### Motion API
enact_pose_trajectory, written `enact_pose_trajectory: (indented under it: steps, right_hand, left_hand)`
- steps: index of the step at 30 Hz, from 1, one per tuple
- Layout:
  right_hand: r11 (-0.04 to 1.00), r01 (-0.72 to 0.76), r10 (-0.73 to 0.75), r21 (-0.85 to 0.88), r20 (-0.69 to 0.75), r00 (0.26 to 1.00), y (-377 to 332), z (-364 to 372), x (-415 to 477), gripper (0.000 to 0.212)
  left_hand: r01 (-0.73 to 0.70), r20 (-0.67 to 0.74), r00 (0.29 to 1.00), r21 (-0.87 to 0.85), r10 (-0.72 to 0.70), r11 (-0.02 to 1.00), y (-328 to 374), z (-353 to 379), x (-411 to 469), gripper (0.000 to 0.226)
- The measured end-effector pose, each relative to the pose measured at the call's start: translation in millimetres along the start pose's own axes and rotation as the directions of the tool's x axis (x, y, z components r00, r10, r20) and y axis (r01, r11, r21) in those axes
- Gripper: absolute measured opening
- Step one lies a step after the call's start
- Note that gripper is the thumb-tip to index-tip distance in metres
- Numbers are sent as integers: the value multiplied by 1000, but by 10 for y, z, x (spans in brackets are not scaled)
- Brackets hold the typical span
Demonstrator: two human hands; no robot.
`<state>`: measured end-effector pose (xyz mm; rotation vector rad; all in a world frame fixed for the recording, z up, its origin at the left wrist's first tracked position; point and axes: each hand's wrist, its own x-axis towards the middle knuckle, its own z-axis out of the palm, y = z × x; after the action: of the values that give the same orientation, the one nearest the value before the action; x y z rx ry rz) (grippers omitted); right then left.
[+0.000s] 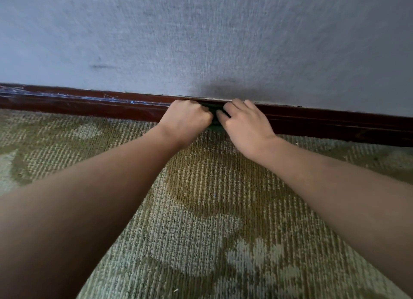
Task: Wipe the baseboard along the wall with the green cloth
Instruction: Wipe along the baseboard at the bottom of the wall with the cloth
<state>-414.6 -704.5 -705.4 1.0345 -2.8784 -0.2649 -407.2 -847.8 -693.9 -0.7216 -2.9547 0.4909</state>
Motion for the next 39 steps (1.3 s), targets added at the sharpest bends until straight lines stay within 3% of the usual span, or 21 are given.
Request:
enact_pose_trajectory:
  steps: [4,10,15,17,24,29,35,39]
  right_hand:
    - [992,-50,53,112,-18,998,6,31,51,38]
    - [979,-103,101,174,24,995,-67,-51,102,31]
    - [995,40,-47,92,65,997,-180,-61,-81,31]
    - [995,92,-93,24,35,995,-175,-66,-120,33]
    - [997,22,-23,-67,-21,1000,-98,-194,15,37]
    - [999,26,-27,-29,-5,1000,-119,-131,68,42]
    - [999,35,-35,-21,14,999,-150,-3,137,42]
    - [1000,25,-26,11,22,999,-153,-13,214,41]
  left_hand:
    - [62,6,998,-66,-62,996,-24,74,20,22]
    - [6,32,999,-26,-5,1000,-108,41,58,23]
    - [-5,135,991,-30,9,1000,4,-24,-103,23]
    - [-13,117,993,-12,14,1000,23,-46,-172,21]
    - [35,16,999,36,-36,999,-133,-148,-115,22]
    - [67,13,998,21,-68,997,-197,-53,-97,20]
    - [-25,-106,994,-118,12,993,-195,153,-207,20]
    - [37,-48,998,-134,-44,990,-218,231,-197,36]
